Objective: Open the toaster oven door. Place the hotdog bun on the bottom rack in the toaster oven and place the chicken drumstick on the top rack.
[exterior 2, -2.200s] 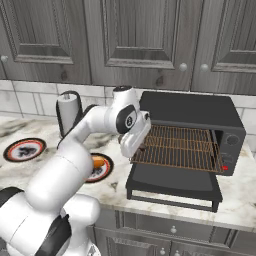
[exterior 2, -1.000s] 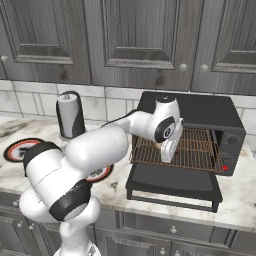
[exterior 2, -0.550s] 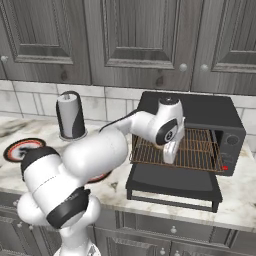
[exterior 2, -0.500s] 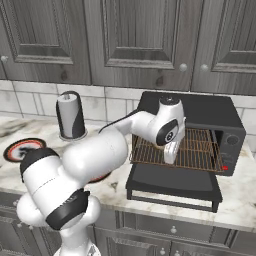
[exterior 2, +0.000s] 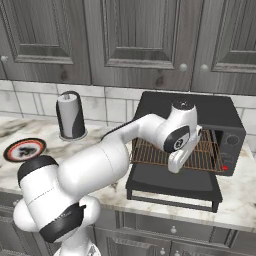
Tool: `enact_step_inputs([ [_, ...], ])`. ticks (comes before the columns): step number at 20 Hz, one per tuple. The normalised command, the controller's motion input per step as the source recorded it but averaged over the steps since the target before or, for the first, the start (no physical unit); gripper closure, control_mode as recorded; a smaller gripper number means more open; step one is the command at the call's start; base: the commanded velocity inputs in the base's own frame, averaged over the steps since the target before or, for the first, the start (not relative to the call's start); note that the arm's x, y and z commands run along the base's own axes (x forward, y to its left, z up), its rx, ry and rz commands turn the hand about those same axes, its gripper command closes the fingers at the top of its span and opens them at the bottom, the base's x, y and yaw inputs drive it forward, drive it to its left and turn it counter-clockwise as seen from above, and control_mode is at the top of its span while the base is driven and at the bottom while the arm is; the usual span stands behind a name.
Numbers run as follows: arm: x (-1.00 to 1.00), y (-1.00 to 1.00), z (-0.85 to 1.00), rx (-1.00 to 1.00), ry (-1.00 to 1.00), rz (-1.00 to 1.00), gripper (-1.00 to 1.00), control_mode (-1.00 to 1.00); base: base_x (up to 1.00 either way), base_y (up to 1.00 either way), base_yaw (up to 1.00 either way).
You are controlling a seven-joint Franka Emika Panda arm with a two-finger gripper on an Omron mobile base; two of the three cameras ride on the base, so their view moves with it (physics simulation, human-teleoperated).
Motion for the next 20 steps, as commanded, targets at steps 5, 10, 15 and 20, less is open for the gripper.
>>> enact_step_inputs([
  [5,0.0,0.04,-0.4,0.02,0.0,-0.38,-1.0,-1.0,0.0,0.0,0.0],
  [10,0.0,-0.01,-0.3,0.04,-0.01,-0.32,-1.0,-1.0,0.0,0.0,0.0],
  [15,0.01,0.03,-0.33,0.05,-0.02,-0.3,-1.0,-1.0,0.0,0.0,0.0],
  [20,-0.65,-0.3,0.05,0.15,-0.17,-0.26,-1.0,-1.0,0.0,0.0,0.0],
])
